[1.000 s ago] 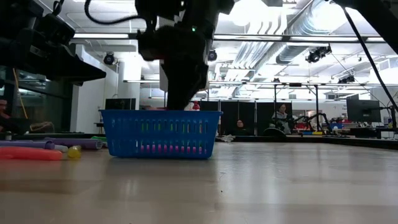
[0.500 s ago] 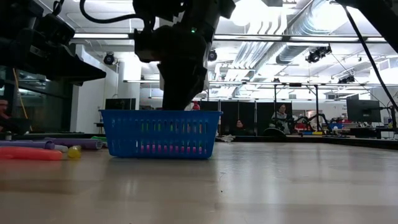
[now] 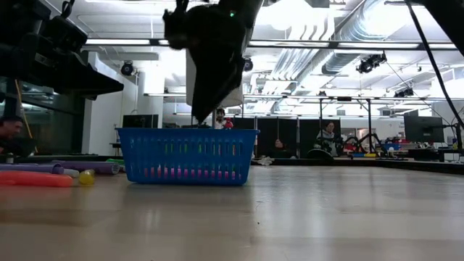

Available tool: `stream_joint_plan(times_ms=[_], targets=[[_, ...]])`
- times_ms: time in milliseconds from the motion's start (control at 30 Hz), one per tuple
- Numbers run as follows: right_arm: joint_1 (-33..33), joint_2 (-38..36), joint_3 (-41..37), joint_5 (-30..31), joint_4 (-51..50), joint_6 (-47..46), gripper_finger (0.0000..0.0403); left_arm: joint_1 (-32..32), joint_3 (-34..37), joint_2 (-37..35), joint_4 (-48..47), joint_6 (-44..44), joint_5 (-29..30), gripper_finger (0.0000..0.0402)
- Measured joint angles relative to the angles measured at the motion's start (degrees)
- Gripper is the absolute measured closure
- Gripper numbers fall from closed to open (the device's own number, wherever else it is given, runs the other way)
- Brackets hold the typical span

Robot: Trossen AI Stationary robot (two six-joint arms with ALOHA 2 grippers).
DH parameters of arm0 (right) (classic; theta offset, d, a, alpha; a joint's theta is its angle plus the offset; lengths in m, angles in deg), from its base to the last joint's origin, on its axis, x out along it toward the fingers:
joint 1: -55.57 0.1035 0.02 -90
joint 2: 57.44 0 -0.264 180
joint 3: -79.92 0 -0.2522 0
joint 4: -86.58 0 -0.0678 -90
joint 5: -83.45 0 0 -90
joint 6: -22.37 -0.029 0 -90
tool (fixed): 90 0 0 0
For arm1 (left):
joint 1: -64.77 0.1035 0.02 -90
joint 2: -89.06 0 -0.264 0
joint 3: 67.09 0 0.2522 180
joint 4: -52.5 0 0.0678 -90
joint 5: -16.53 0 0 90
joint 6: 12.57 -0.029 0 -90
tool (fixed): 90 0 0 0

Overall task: Pick & Place Markers
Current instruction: Put the top violet highlighter into the red bin

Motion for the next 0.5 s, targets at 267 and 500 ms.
stream_joint_plan(times_ms=[267,500], targets=[[0.02,-3.36,0.0,3.63,-1.88,-0.08,0.0253,0.01,0.0,-0.01,0.02,0.0,0.01,0.0316],[0.79,-13.67,-19.46,3.5,14.35,-2.36,0.0253,-0.01,-0.01,-0.01,0.0,0.0,0.01,0.0316]])
